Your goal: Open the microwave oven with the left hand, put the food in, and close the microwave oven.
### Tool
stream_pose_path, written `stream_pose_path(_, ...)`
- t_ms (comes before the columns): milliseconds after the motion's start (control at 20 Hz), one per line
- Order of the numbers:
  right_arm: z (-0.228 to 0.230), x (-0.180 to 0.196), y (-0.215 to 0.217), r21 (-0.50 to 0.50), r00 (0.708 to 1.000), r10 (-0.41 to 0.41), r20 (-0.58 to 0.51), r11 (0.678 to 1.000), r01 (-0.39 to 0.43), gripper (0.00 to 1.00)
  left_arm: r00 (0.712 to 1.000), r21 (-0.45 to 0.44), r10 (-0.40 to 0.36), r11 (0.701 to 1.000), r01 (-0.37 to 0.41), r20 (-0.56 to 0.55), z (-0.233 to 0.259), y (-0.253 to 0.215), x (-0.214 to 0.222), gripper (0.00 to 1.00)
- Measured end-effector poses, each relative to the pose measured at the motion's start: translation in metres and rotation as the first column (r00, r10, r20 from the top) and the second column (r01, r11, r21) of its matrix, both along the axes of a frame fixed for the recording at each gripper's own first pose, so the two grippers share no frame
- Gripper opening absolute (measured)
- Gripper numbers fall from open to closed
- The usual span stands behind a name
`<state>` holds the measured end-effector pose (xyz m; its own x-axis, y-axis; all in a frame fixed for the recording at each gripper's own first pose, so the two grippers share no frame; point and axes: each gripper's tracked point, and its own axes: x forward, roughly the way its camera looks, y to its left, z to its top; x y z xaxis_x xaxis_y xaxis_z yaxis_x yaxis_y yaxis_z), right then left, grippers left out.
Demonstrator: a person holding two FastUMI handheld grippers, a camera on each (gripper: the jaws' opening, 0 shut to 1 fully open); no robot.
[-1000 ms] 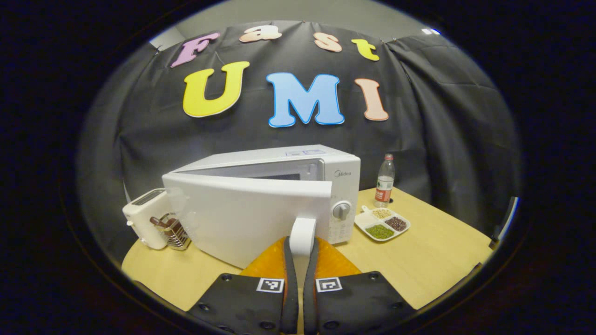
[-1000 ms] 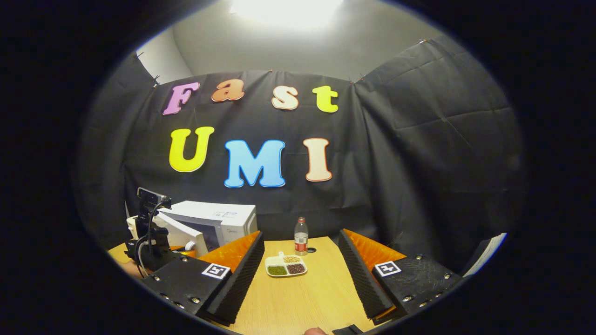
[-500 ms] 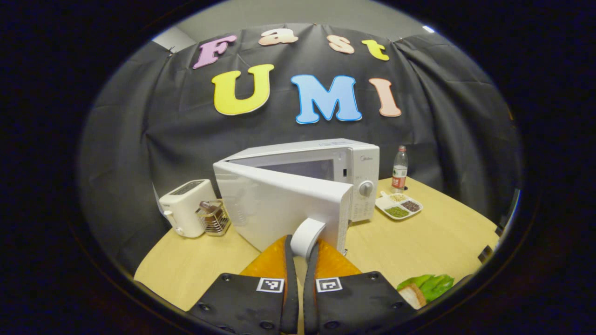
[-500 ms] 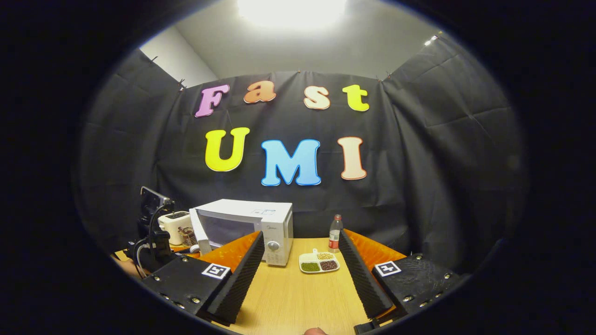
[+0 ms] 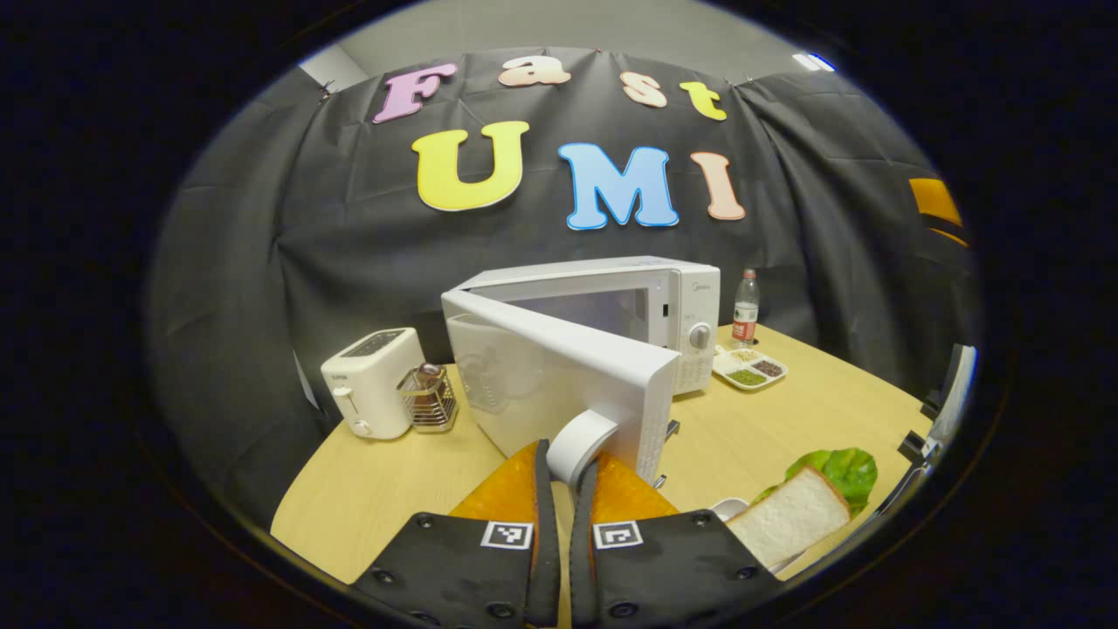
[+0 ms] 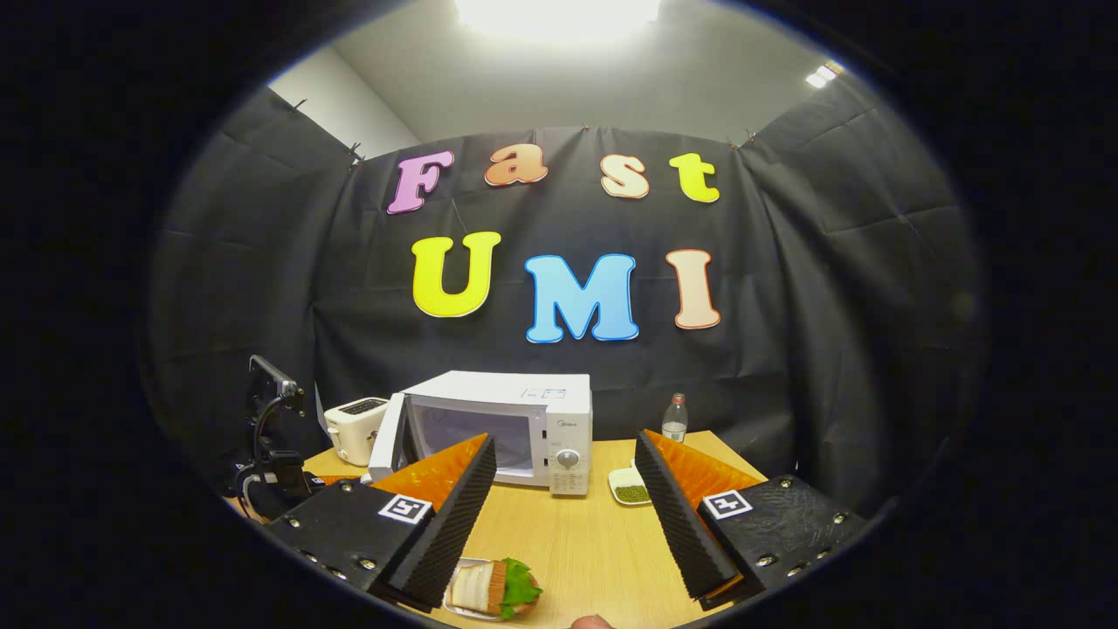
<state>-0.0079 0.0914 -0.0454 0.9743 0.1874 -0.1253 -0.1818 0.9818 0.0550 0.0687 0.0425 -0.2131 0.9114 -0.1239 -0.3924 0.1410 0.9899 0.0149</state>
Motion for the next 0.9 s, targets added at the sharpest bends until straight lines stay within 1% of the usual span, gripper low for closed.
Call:
stream_pose_path(100,0.002,-0.003,0.015,0.002,1.000,0.000,0.001,1.000,0.000,0.97,1.000,-0.004,-0.011,1.000,0.011,-0.002,0.000,0.016,-0.005,0.11)
stream_pose_path(350,0.000,-0.007,0.046,0.019,1.000,-0.018,-0.006,1.000,0.019,0.97,1.000,-0.008,-0.008,1.000,0.008,0.003,-0.003,0.057,-0.018,0.13)
stream_pose_path(500,-0.003,-0.010,0.060,0.010,1.000,-0.023,-0.022,1.000,0.023,0.97,1.000,-0.008,-0.010,1.000,0.010,0.007,-0.007,0.081,-0.023,0.13)
stream_pose_path(600,-0.003,-0.010,0.069,0.010,0.999,-0.022,-0.023,1.000,0.022,0.97,1.000,-0.001,0.010,1.000,-0.010,0.007,-0.008,0.102,-0.025,0.13)
stream_pose_path(700,-0.005,-0.011,0.080,0.006,0.999,-0.003,-0.032,1.000,0.003,0.97,0.999,0.004,0.044,0.999,-0.044,0.004,-0.014,0.119,-0.028,0.13)
stream_pose_path(850,-0.004,-0.012,0.087,-0.016,0.999,0.031,-0.040,0.999,-0.032,0.97,0.995,-0.048,0.093,0.994,-0.094,-0.023,-0.019,0.138,-0.034,0.16)
stream_pose_path(900,-0.005,-0.011,0.088,-0.019,0.998,0.043,-0.046,0.999,-0.044,0.97,0.993,-0.063,0.116,0.991,-0.117,-0.029,-0.020,0.144,-0.036,0.18)
